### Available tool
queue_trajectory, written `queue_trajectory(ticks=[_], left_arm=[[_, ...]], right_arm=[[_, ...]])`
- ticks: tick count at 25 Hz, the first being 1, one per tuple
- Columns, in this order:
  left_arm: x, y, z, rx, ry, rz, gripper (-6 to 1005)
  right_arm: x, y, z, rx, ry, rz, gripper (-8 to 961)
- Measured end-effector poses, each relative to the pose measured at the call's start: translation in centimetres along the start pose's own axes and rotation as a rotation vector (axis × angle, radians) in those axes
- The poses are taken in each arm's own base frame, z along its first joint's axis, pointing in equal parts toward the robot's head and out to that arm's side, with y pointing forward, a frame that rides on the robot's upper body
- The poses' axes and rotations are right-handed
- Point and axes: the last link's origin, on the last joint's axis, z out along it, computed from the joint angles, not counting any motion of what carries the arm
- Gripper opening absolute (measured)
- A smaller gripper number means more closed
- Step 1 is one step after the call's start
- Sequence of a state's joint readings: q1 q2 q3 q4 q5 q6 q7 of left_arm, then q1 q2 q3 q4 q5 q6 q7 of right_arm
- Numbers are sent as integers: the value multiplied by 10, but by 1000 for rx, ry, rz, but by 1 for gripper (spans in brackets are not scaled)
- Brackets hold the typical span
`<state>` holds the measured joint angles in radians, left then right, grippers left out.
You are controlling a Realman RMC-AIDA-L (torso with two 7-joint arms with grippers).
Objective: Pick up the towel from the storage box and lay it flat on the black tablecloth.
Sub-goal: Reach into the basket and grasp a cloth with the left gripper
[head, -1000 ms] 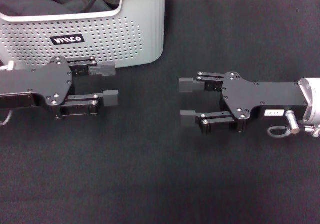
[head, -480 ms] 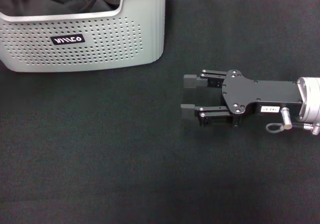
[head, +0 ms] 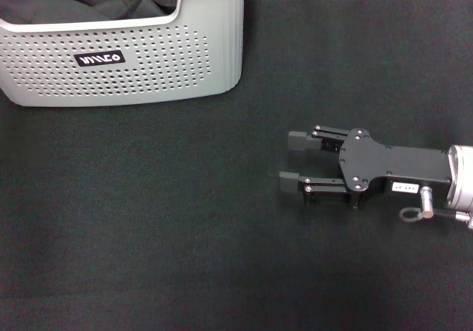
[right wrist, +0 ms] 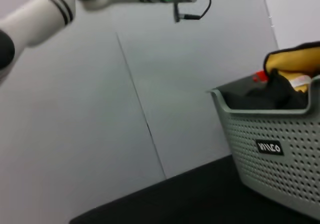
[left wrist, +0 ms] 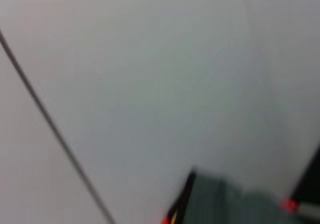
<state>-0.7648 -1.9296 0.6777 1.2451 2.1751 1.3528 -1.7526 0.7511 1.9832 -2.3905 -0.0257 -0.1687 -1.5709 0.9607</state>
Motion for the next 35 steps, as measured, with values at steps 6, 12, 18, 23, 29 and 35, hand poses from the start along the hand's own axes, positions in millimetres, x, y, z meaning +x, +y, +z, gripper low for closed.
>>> queue_trajectory(ticks=[6, 12, 18, 23, 29, 35], left_arm=[[0, -8, 29, 9, -251, 70, 642], [-20, -8, 33, 22, -389, 78, 636], [-30, -9, 37, 37, -409, 61, 630], [-34, -9, 41, 56, -410, 43, 626], [-35, -7, 45, 81, -400, 9, 525], [-36, 6, 54, 48, -419, 38, 266]], right_arm=[[8, 2, -7, 47, -21, 8, 766], [7, -4, -11, 94, -41, 8, 766], [5, -5, -10, 94, -44, -4, 766], [5, -5, -8, 90, -46, -5, 766], [10, -2, -10, 100, -49, 8, 765], [13, 0, -11, 112, -59, 21, 765]])
